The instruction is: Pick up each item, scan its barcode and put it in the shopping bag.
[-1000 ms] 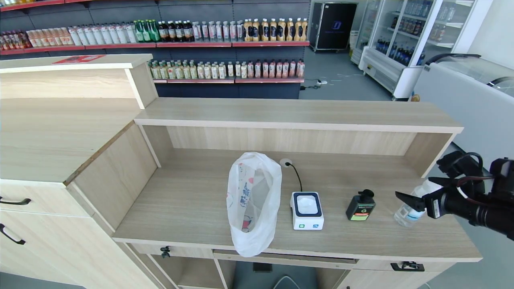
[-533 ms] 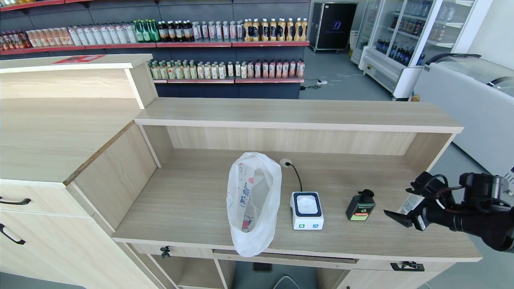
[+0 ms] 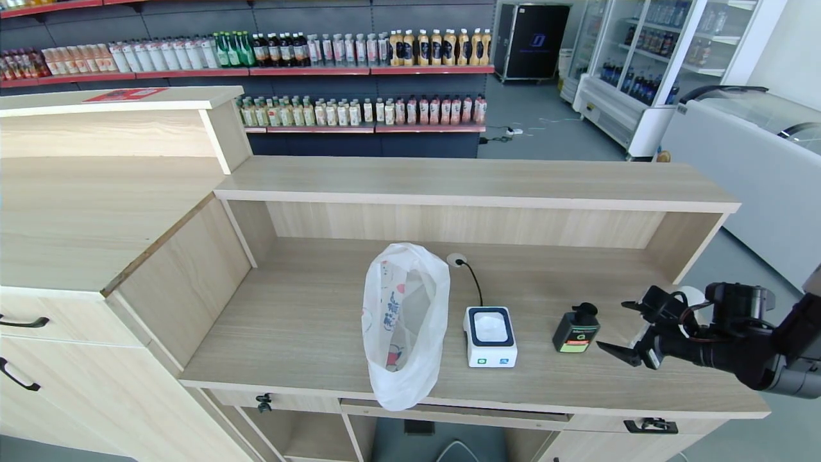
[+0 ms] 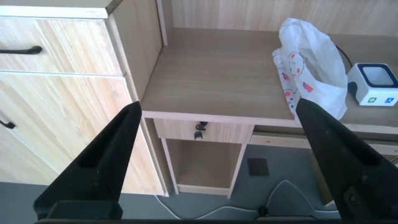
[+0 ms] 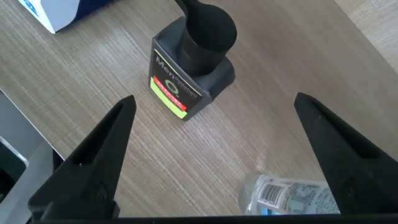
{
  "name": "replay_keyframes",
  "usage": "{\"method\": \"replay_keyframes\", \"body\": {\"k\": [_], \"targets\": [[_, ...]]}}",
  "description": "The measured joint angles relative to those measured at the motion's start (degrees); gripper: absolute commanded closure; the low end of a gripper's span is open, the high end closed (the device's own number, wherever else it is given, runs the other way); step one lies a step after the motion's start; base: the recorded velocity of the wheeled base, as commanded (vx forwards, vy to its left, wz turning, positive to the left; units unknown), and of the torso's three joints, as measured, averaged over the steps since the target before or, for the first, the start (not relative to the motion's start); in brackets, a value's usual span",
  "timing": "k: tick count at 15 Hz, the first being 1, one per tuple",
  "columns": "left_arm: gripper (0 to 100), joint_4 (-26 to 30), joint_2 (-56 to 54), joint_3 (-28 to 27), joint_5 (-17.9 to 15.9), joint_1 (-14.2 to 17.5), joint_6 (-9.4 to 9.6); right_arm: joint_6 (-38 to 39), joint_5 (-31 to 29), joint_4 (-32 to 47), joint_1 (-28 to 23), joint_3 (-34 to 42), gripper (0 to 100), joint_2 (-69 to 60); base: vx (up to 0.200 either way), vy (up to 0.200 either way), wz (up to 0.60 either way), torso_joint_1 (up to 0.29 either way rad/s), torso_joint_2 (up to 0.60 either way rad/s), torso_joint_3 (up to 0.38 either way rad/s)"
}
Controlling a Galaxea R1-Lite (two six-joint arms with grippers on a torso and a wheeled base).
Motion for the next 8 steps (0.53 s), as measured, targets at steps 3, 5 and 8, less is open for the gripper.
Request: {"method": "replay_keyframes", "body": {"k": [3,5,8], "targets": [[0,0.0,0.0,0.0,0.0,0.0,0.00,-0.6,1.4,0.0,0.1,-3.0,0,3.0,0.000,0.000,0.00,0.000,0.00,0.000],[0,0.0,0.0,0.0,0.0,0.0,0.02,-0.6,2.6,0.2,0.5,-5.4,0,5.2,0.000,0.000,0.00,0.000,0.00,0.000],[0,0.0,0.0,0.0,0.0,0.0,0.00,-0.5,3.1,0.4,2.1,-7.6,0,7.5,0.000,0.000,0.00,0.000,0.00,0.000]]}}
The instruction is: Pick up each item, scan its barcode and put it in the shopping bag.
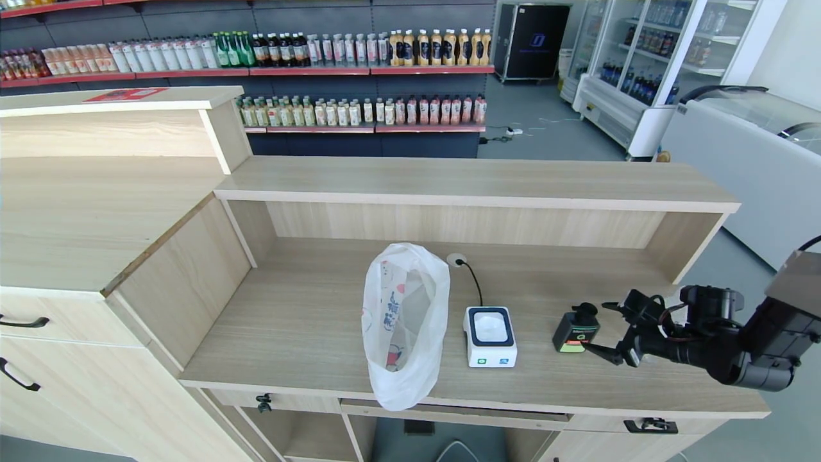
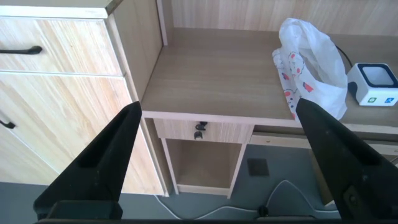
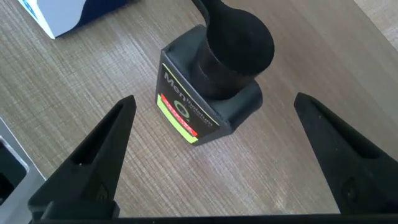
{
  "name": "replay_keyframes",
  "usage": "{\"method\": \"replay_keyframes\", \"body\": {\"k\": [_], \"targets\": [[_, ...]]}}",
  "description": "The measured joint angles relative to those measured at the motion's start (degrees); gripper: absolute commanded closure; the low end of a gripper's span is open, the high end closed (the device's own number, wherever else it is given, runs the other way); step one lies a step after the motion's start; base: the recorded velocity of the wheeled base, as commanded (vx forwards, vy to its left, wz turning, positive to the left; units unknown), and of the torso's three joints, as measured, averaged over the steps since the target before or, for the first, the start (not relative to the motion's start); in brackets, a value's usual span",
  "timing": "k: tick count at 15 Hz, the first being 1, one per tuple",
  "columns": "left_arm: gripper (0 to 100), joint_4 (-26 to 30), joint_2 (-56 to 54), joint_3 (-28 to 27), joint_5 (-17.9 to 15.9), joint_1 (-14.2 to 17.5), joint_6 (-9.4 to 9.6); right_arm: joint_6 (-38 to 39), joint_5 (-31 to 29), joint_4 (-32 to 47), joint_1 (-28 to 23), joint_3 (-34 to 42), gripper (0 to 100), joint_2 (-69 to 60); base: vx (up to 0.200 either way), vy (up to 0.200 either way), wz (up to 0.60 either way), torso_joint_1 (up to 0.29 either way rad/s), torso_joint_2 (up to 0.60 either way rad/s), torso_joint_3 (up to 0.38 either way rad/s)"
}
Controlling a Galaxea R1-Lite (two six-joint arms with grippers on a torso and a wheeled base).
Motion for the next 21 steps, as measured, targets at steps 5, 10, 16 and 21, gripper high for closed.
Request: {"method": "replay_keyframes", "body": {"k": [5,10,16,21], "targets": [[0,0.0,0.0,0.0,0.0,0.0,0.00,0.0,0.7,-0.4,3.0,-3.7,0,3.9,0.000,0.000,0.00,0.000,0.00,0.000],[0,0.0,0.0,0.0,0.0,0.0,0.02,-0.8,0.2,-0.1,4.6,-8.2,0,7.9,0.000,0.000,0.00,0.000,0.00,0.000],[0,0.0,0.0,0.0,0.0,0.0,0.02,-0.5,0.2,-0.3,5.7,-11.3,100,10.5,0.000,0.000,0.00,0.000,0.00,0.000],[0,0.0,0.0,0.0,0.0,0.0,0.02,3.0,0.2,0.0,5.0,-11.3,100,5.9,0.000,0.000,0.00,0.000,0.00,0.000]]}}
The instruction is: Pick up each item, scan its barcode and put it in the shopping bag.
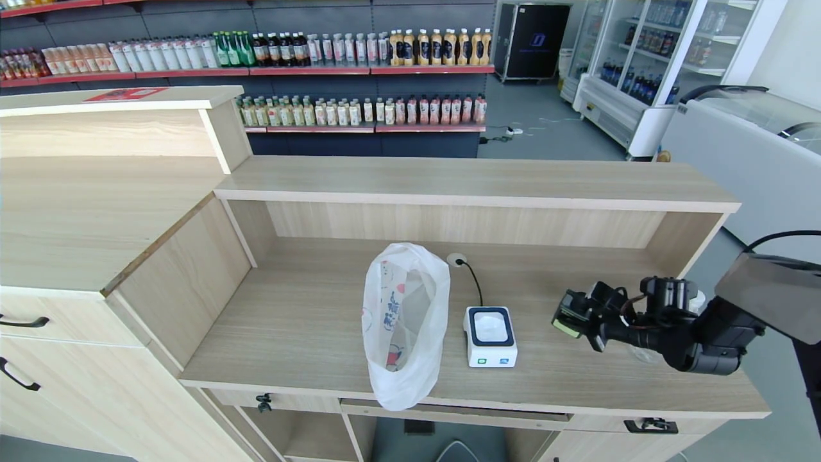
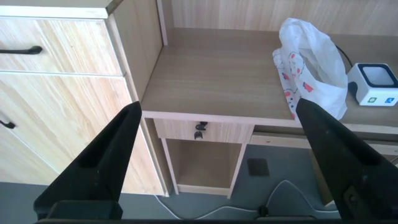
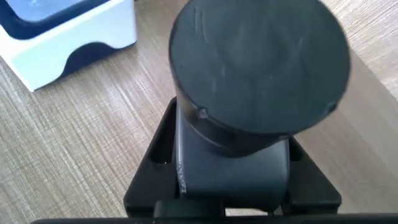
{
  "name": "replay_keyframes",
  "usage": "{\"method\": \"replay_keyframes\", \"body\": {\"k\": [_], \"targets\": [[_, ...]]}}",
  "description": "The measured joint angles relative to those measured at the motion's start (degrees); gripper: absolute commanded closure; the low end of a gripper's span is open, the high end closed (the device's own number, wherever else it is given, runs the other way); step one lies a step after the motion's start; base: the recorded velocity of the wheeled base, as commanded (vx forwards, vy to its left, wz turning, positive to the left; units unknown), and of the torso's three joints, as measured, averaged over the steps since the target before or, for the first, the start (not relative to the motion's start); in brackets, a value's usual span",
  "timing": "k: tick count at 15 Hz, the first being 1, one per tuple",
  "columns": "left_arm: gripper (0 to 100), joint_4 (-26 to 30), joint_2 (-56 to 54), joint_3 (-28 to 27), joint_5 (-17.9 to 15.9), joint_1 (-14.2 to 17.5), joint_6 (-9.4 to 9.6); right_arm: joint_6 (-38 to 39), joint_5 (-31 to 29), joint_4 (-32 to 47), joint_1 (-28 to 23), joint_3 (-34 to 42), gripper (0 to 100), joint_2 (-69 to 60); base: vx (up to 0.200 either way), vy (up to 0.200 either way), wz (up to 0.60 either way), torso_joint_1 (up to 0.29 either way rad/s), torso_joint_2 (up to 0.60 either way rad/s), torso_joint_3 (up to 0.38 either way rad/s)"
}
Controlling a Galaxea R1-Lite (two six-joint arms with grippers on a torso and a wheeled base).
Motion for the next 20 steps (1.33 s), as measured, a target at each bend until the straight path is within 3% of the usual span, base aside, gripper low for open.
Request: {"method": "replay_keyframes", "body": {"k": [5,9,10,12,16,20], "targets": [[0,0.0,0.0,0.0,0.0,0.0,0.00,6.4,0.1,-1.2,-1.3,5.2,100,-16.1,0.000,0.000,0.00,0.000,0.00,0.000],[0,0.0,0.0,0.0,0.0,0.0,-0.02,-0.2,0.7,-7.4,-1.8,15.5,100,-33.1,0.000,0.000,0.00,0.000,0.00,0.000],[0,0.0,0.0,0.0,0.0,0.0,0.00,-5.3,1.4,-8.4,-1.1,19.5,100,-37.5,0.000,0.000,0.00,0.000,0.00,0.000],[0,0.0,0.0,0.0,0.0,0.0,0.00,-22.7,3.3,-9.4,3.0,24.6,100,-44.3,0.000,0.000,0.00,0.000,0.00,0.000],[0,0.0,0.0,0.0,0.0,0.0,0.00,-53.7,3.1,-17.0,20.4,27.0,100,-51.7,0.000,0.000,0.00,0.000,0.00,0.000],[0,0.0,0.0,0.0,0.0,0.0,0.00,-71.6,2.4,-24.8,35.6,28.0,100,-52.0,0.000,0.000,0.00,0.000,0.00,0.000]]}}
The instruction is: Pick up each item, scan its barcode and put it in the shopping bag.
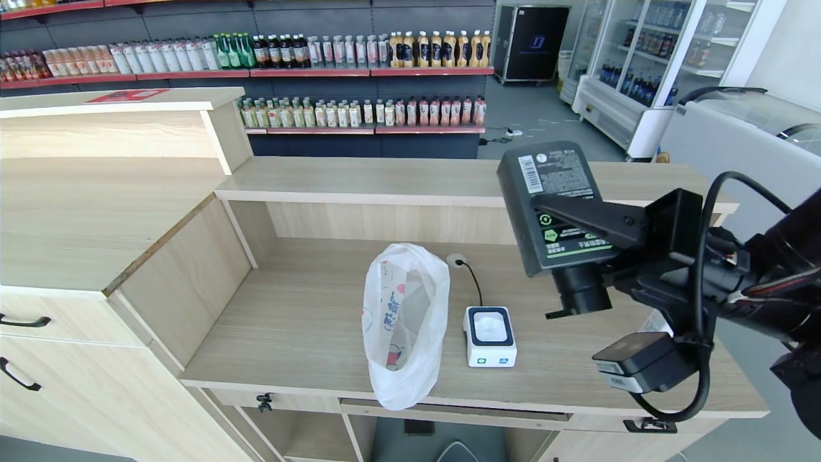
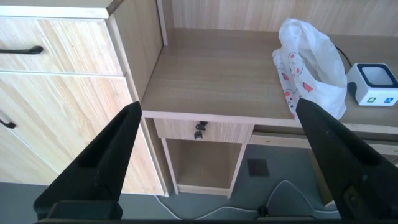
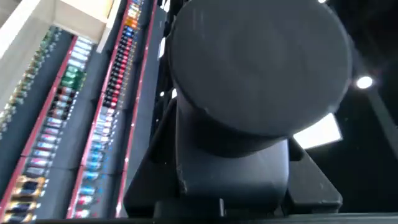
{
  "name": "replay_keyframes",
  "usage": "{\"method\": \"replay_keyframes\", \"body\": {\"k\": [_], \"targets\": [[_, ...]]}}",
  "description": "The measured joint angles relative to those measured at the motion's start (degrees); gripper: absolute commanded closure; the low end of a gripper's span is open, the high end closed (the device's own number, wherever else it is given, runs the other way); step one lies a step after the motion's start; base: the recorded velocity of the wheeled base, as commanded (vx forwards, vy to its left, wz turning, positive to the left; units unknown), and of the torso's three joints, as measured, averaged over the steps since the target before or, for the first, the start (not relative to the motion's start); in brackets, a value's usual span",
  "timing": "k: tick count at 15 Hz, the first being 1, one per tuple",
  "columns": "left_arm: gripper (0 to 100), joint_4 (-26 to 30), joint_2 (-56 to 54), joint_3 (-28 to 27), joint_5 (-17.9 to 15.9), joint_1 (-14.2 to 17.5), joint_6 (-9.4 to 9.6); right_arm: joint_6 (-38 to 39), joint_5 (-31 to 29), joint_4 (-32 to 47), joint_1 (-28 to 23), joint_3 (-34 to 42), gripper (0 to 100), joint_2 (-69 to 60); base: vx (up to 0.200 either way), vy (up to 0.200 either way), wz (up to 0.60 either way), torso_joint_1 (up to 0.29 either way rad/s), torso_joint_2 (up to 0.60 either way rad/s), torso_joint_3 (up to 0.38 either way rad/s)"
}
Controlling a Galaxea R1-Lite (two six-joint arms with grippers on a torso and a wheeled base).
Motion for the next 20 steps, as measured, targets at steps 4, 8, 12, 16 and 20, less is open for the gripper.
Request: {"method": "replay_keyframes", "body": {"k": [4,8,12,16,20], "targets": [[0,0.0,0.0,0.0,0.0,0.0,-0.02,-12.4,1.1,4.2,10.2,0.9,100,1.7,0.000,0.000,0.00,0.000,0.00,0.000],[0,0.0,0.0,0.0,0.0,0.0,0.00,-14.0,3.9,5.7,14.7,1.6,100,-0.5,0.000,0.000,0.00,0.000,0.00,0.000],[0,0.0,0.0,0.0,0.0,0.0,0.00,-12.6,6.7,9.1,14.0,1.7,100,-2.6,0.000,0.000,0.00,0.000,0.00,0.000],[0,0.0,0.0,0.0,0.0,0.0,-0.02,-12.2,7.0,11.5,14.1,2.0,100,-4.0,0.000,0.000,0.00,0.000,0.00,0.000],[0,0.0,0.0,0.0,0.0,0.0,0.00,-13.7,8.7,20.8,13.6,3.3,100,-8.2,0.000,0.000,0.00,0.000,0.00,0.000]]}}
